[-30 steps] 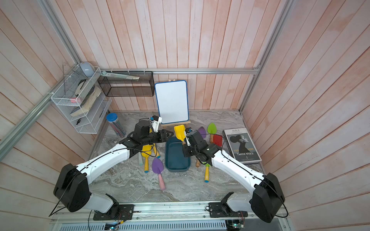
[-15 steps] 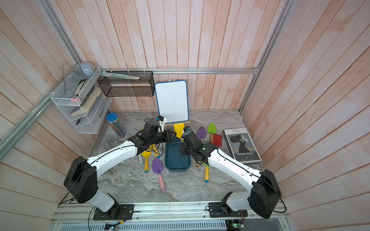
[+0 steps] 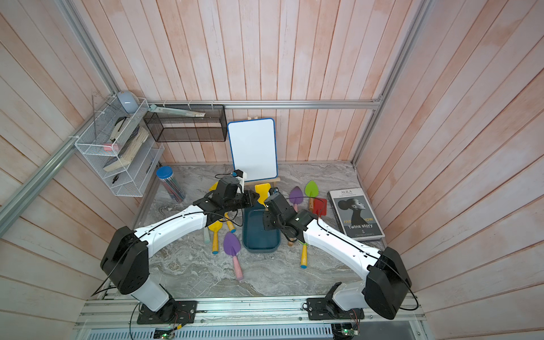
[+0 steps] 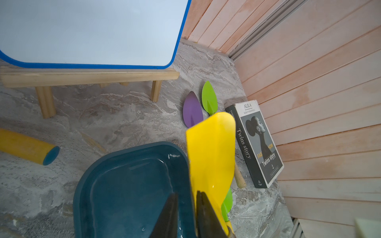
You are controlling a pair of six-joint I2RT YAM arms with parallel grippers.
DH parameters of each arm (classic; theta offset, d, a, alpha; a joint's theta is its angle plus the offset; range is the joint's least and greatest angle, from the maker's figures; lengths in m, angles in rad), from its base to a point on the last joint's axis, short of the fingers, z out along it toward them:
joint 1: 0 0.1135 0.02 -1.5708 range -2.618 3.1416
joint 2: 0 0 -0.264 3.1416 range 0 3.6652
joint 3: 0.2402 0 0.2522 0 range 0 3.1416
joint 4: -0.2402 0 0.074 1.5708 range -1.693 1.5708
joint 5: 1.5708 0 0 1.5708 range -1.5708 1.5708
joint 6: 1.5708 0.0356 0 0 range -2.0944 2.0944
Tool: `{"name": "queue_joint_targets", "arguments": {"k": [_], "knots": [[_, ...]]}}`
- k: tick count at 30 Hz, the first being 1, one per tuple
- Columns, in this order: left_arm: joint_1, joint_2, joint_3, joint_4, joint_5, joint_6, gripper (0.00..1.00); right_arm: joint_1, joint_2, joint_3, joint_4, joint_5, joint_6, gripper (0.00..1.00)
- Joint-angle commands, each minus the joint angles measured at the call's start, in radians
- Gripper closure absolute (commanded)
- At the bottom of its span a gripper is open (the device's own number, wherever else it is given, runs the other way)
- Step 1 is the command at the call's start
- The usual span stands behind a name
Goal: Put the shovel into the storage box
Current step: Place the shovel in the storage box.
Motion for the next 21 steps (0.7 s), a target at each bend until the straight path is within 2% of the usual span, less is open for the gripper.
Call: {"name": "queue_joint_targets", "arguments": {"k": [1, 4, 10, 11, 14, 16, 18, 21], "knots": [[-0.003, 0.018, 0.034, -0.006, -0.028, 0.01, 0.89, 0.009, 0.002, 0.025, -0.001, 0.025, 0.016, 1.0], [-0.007, 0.024, 0.038, -0.013, -0.034, 0.009, 1.0, 0.011, 0.002, 0.024, -0.001, 0.025, 0.018, 1.0], [-0.017, 0.031, 0.043, -0.027, -0.05, 0.008, 1.0, 0.012, -0.003, 0.02, 0.001, 0.024, 0.023, 1.0], [-0.017, 0.029, 0.038, -0.029, -0.053, 0.006, 1.0, 0.012, -0.005, 0.02, 0.001, 0.024, 0.024, 0.96], [-0.019, 0.022, 0.021, -0.027, -0.059, -0.004, 1.0, 0.012, -0.021, 0.018, -0.007, 0.025, 0.027, 0.57], [-0.02, 0.019, 0.009, -0.028, -0.06, -0.007, 1.0, 0.012, -0.039, 0.014, -0.015, 0.033, 0.027, 0.4], [-0.018, 0.02, 0.004, -0.039, -0.06, -0.008, 1.0, 0.012, -0.06, 0.009, -0.02, 0.043, 0.031, 0.32], [-0.018, 0.027, 0.001, -0.057, -0.058, -0.012, 1.0, 0.011, -0.102, -0.003, -0.028, 0.062, 0.035, 0.28]]}}
